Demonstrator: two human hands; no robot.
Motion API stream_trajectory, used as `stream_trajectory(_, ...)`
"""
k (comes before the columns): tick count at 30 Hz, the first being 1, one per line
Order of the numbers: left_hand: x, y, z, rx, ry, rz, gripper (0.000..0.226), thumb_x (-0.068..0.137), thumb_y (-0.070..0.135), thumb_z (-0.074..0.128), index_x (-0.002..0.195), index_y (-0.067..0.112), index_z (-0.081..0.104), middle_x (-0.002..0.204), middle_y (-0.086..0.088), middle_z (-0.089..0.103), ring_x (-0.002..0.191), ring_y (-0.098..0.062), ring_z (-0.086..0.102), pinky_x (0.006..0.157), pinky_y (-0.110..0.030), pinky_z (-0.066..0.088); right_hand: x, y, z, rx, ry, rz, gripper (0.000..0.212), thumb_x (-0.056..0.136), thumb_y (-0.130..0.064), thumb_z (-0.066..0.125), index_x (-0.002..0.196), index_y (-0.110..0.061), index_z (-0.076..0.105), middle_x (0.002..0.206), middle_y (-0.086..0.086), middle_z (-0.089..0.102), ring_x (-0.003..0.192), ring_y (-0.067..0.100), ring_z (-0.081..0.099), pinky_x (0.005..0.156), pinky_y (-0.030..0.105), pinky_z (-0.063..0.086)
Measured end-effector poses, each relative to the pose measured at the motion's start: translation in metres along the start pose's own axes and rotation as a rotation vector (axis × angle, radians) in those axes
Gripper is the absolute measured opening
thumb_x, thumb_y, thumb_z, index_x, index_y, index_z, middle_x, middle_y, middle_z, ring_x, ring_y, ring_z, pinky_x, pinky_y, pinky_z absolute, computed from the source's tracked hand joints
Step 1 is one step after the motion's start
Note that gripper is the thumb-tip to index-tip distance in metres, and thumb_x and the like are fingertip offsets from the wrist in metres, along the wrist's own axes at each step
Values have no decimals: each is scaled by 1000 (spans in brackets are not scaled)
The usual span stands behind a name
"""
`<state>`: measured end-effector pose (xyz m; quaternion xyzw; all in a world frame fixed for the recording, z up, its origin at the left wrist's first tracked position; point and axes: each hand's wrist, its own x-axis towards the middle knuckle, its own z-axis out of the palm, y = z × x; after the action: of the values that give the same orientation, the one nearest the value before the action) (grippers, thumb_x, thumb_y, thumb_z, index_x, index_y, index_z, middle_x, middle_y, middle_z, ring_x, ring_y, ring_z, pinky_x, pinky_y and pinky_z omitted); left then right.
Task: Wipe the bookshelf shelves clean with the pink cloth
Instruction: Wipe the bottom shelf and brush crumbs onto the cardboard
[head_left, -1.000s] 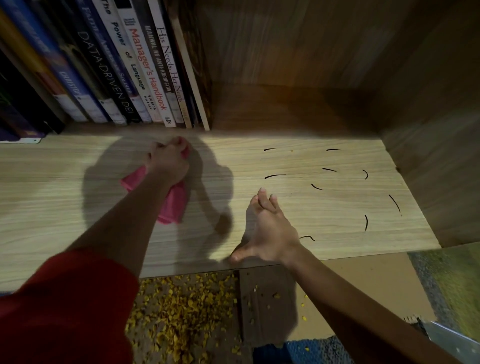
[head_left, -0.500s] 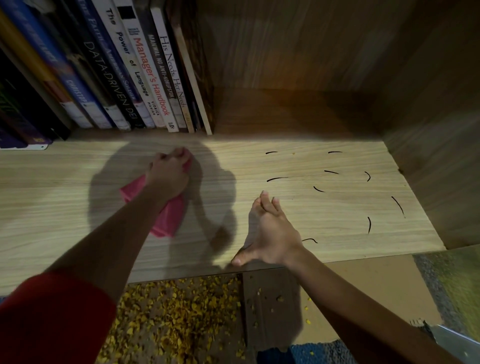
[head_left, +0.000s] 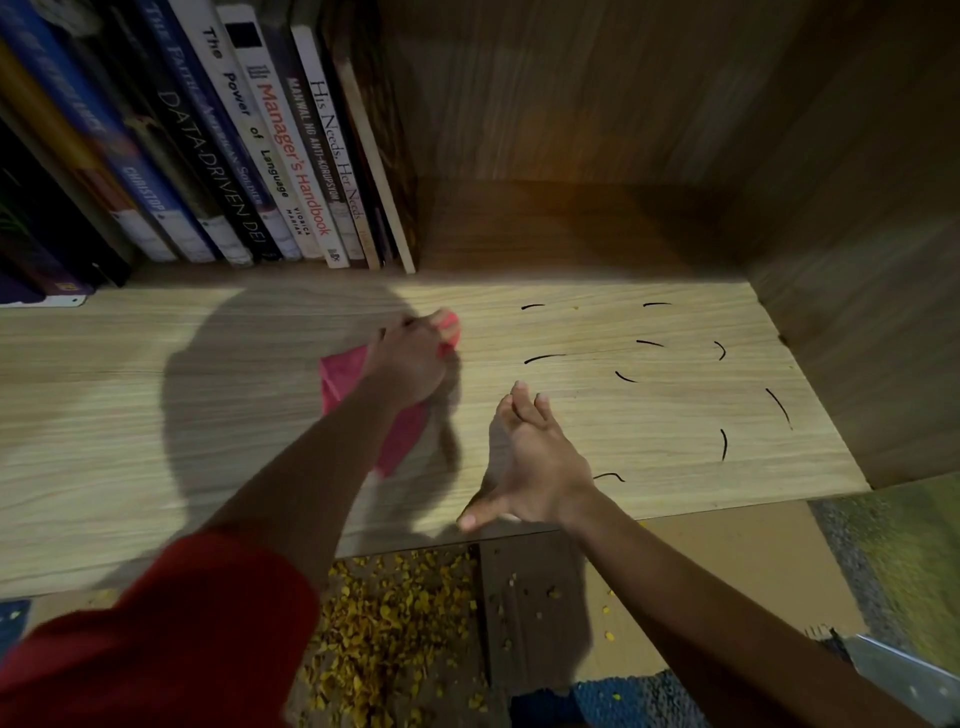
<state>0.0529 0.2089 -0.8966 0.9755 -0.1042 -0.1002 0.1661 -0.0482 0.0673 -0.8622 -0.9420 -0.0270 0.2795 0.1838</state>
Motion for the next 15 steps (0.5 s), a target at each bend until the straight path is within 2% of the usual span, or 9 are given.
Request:
stream_trajectory(3, -3, 13, -1, -57, 26, -82, 35, 91, 7, 41, 123, 9, 55, 134, -9, 50, 123, -28, 42, 105, -42, 34, 1, 1, 1, 7, 7, 1, 140, 53, -47, 86, 148, -4, -7, 156, 3, -19, 142, 23, -19, 119, 38, 7)
stream_trajectory(6, -17, 21, 5, -26, 10, -1, 40, 89, 6, 43, 127, 15, 53, 136, -6, 49, 124, -28, 37, 101, -37, 31, 0, 0, 1, 14, 5, 10, 140, 53, -46, 86, 148, -4, -8, 156, 3, -19, 143, 23, -18, 119, 37, 6)
stream_trajectory(10, -47, 27, 23, 17, -5, 109, 59, 90, 12, 46, 145, 28, 33, 153, 14, 25, 134, -21, 27, 108, -36, 26, 0, 0, 0, 8, 2, 16, 137, 56, -43, 86, 148, -4, -7, 156, 3, -18, 143, 23, -17, 119, 38, 7)
stream_trajectory(15, -73, 38, 29, -9, -46, 60, 60, 91, 13, 46, 147, 28, 29, 155, 14, 18, 135, -21, 26, 109, -34, 24, 1, 6, -1, 9, 14, -19, 131, 56, -43, 86, 149, -7, 1, 158, 3, -9, 145, 23, -8, 118, 38, 12)
